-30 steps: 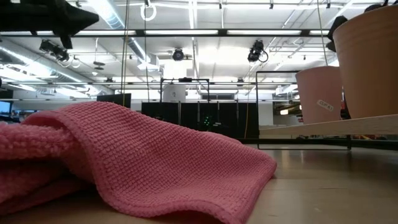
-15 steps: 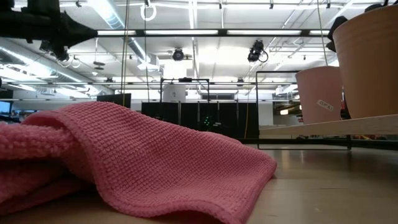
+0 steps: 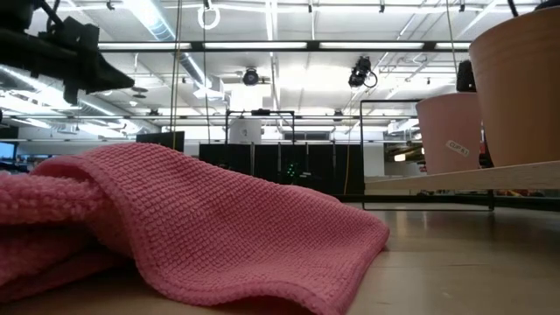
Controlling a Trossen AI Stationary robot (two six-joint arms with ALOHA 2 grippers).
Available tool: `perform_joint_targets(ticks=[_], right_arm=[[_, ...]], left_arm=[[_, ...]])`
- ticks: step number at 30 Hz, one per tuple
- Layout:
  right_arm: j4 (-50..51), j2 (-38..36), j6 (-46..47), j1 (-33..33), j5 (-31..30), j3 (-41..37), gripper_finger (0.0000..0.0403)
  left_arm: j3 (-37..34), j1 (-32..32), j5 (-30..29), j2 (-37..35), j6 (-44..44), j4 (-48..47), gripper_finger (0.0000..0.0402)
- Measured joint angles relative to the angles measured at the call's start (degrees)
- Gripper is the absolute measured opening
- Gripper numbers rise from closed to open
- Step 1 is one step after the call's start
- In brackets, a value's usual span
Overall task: Stack small to large cups/mugs on shelf
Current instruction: Return to Home Position
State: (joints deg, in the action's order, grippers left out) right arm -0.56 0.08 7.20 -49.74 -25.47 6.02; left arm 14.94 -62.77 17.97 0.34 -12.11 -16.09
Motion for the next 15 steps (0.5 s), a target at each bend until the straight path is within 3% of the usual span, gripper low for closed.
perform_joint_targets(ticks=[7,15], right_arm=[[2.7,0.0,-0.8,0.0,-0.2,0.0,0.0055],[8.3,0.0,-0.5,0.0,-0.2,0.0,0.0055]], left_arm=[[0.0,0.0,-0.2,0.0,5.5,-6.6,0.0028],[0.0,0.0,-0.2,0.0,2.9,-6.4,0.0036]])
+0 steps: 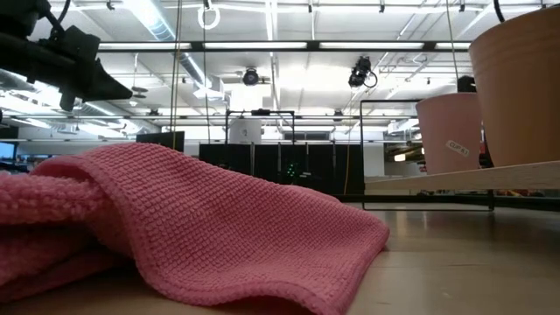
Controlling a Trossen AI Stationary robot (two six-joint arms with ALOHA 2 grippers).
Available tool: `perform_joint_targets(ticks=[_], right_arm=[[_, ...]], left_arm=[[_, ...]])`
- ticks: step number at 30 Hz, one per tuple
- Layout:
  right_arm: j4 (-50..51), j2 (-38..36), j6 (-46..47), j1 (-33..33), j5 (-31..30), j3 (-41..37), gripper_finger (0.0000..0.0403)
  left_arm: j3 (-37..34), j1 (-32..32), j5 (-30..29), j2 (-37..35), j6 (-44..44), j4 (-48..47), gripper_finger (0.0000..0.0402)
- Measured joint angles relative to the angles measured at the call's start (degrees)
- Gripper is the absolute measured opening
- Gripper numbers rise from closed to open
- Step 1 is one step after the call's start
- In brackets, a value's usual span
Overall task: Stack small to large cups/mugs on shelf
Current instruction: Return to Home Position
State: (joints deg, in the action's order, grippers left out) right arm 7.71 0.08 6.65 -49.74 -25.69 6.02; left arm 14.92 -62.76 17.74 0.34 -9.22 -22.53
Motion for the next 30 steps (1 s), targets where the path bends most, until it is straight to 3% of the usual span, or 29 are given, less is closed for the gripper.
perform_joint_targets(ticks=[30], right_arm=[[2.1,0.0,2.6,0.0,0.0,0.0,0.0055]], left_arm=[[0.0,0.0,0.0,0.0,-2.1,1.6,0.0035]])
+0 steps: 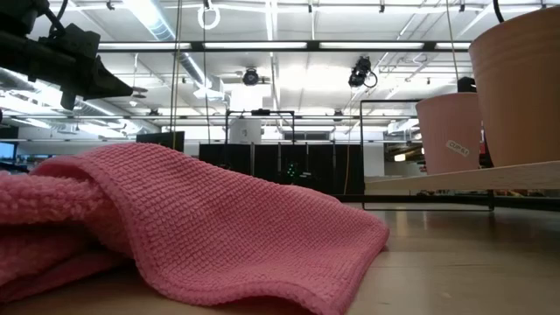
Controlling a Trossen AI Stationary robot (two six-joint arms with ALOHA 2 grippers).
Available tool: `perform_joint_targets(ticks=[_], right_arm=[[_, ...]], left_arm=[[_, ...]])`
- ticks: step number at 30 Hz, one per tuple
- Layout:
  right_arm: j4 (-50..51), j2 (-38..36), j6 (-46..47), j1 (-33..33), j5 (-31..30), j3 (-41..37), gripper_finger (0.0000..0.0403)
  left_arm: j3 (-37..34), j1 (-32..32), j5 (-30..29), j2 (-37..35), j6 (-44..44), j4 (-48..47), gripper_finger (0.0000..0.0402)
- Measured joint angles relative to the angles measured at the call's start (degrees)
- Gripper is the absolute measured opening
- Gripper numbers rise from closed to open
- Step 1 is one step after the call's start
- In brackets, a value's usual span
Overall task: Stack small to large cups/mugs on shelf
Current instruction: Return to Home Position
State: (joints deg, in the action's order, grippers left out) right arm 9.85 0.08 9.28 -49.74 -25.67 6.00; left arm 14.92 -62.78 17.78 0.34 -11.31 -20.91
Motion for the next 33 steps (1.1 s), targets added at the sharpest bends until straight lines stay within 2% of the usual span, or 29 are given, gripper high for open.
perform_joint_targets(ticks=[33], right_arm=[[0.0,0.0,0.0,0.0,0.0,0.0,0.0055]], left_arm=[[0.0,0.0,0.0,0.0,0.0,0.0,0.0035]])
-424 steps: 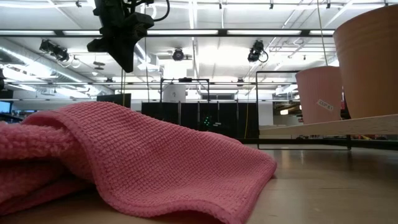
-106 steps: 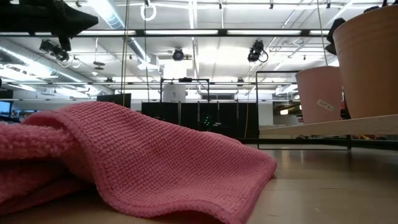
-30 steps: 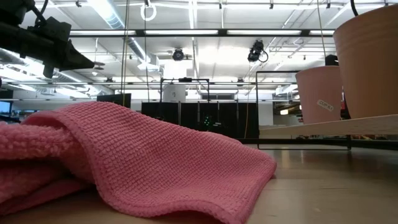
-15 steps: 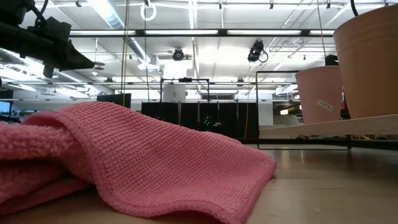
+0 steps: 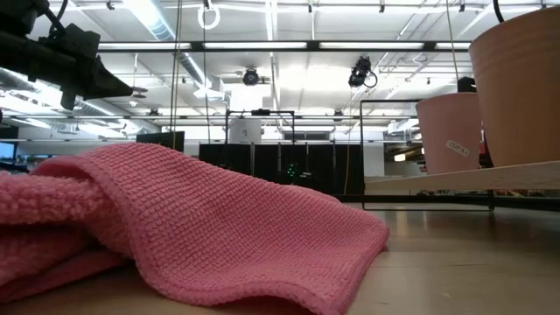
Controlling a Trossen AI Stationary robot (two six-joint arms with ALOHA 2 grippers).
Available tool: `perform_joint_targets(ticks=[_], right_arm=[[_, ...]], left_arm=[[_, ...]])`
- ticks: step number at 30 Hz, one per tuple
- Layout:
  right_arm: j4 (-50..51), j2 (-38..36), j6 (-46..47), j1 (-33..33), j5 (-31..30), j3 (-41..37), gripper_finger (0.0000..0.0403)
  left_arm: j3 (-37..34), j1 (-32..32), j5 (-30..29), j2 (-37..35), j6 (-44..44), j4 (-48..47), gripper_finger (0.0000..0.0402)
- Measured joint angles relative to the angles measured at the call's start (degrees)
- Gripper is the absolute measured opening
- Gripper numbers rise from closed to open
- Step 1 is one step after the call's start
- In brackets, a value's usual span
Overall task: Stack small to large cups/mugs on shelf
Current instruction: Return to Home Position
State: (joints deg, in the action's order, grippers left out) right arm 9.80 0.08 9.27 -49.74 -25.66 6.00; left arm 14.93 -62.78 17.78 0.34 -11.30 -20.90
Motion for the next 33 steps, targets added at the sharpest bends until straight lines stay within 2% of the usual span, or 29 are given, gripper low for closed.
perform_joint_targets(ticks=[33], right_arm=[[0.0,0.0,0.0,0.0,0.0,0.0,0.0055]], left_arm=[[0.0,0.0,0.0,0.0,0.0,0.0,0.0032]])
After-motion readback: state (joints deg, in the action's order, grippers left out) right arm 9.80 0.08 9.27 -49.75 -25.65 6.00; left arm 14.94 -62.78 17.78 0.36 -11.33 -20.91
